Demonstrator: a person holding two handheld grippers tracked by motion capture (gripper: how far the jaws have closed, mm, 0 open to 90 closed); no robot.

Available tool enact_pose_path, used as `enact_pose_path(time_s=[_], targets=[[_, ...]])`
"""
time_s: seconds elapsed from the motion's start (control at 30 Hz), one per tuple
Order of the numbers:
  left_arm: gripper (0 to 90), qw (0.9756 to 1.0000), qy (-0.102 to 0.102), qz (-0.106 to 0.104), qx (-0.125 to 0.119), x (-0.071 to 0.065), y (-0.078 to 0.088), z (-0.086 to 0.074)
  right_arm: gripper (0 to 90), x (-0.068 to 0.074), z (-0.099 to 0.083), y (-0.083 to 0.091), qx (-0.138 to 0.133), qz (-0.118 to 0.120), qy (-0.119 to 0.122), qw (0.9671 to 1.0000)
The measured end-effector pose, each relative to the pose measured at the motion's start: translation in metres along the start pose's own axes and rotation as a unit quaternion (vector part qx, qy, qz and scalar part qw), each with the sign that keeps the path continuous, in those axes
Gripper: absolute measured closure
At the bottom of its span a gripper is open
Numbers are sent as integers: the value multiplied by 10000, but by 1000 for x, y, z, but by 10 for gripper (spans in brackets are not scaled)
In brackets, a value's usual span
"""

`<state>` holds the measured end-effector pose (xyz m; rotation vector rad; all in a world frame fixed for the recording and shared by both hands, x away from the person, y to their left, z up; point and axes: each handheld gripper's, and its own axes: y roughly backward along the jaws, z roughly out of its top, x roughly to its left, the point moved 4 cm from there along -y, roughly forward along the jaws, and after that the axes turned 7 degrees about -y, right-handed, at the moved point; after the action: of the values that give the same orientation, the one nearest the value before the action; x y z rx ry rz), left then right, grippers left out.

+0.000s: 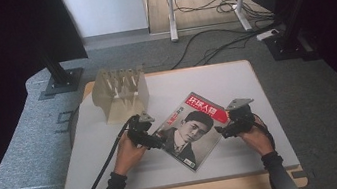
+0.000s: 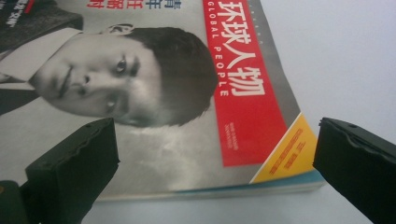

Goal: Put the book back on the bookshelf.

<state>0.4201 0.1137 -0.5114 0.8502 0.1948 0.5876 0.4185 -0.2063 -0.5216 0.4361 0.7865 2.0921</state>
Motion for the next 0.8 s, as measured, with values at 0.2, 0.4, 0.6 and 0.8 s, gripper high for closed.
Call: enact_pose_path(time_s=[0.2,0.4,0.6,0.8], targets=[[0,9999,-30,-90,-55,1,-12,10,0,-7,8,-14,131,1,42,9999],[0,9999,-121,-112,-50,1,-24,17,0,-15,14,-27,187,41,7,9998],[0,9999,-87,-53,69,5,-38,12,1,-22,13,-39,307,47,-21,9995],[0,9997,-95,-148,153,3,-50,7,3,-27,10,-49,360,96,-67,9993]])
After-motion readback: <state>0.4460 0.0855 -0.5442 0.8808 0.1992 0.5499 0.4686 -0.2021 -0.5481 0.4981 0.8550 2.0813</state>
